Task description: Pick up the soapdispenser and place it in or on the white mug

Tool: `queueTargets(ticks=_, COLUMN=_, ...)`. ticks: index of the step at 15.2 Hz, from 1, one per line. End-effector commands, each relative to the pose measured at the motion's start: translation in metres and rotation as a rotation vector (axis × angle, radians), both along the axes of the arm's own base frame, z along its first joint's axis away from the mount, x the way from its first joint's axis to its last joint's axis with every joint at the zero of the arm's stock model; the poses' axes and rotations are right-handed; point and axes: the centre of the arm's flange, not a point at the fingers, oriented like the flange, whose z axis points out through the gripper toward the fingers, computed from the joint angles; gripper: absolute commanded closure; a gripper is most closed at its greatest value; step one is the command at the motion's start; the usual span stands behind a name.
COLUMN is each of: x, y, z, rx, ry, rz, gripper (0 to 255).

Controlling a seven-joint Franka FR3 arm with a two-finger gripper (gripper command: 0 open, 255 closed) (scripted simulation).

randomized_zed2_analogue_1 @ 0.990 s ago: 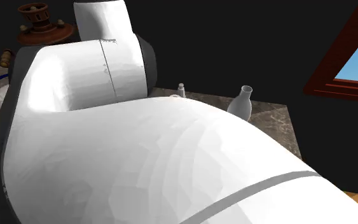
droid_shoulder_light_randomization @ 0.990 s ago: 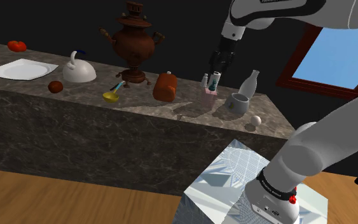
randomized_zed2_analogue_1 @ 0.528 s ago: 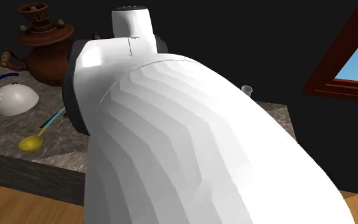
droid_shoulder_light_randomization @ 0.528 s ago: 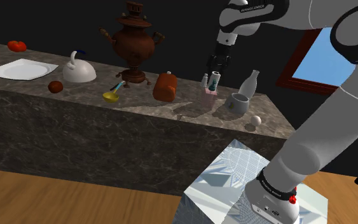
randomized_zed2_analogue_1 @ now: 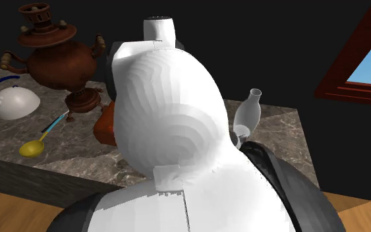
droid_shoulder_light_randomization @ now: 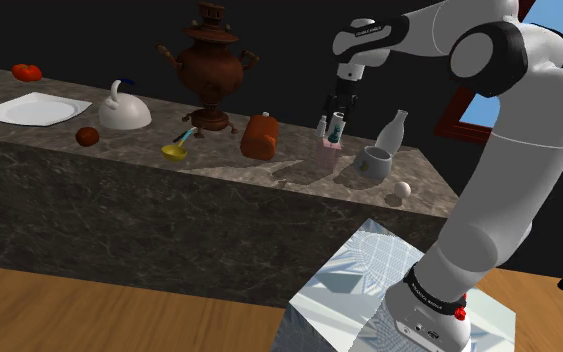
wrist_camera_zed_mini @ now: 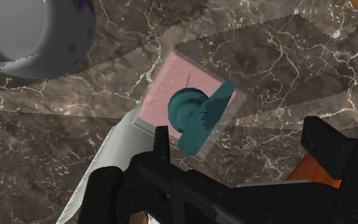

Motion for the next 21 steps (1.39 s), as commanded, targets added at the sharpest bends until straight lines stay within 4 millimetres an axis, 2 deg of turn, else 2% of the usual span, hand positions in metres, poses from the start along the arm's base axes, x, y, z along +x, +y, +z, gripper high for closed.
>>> queueTargets(ticks=1, x=0.012, y=-0.023, z=-0.010, rx=0.001, ry=0.014, rz=-0.012, gripper=0)
queueTargets(ticks=9, x=0.010, y=-0.025, z=-0.052, rx=0.001, ry=0.016, rz=-0.014, gripper=0)
queueTargets(ticks=17, x=0.010, y=-0.025, z=-0.052, rx=0.001, ry=0.016, rz=-0.014, gripper=0)
queueTargets(ticks=18, x=0.010, y=-0.025, z=-0.052, rx=0.001, ry=0.016, rz=-0.014, gripper=255)
queueTargets(ticks=21, x=0.010, y=-0.025, z=-0.052, rx=0.001, ry=0.016, rz=-0.014, gripper=255)
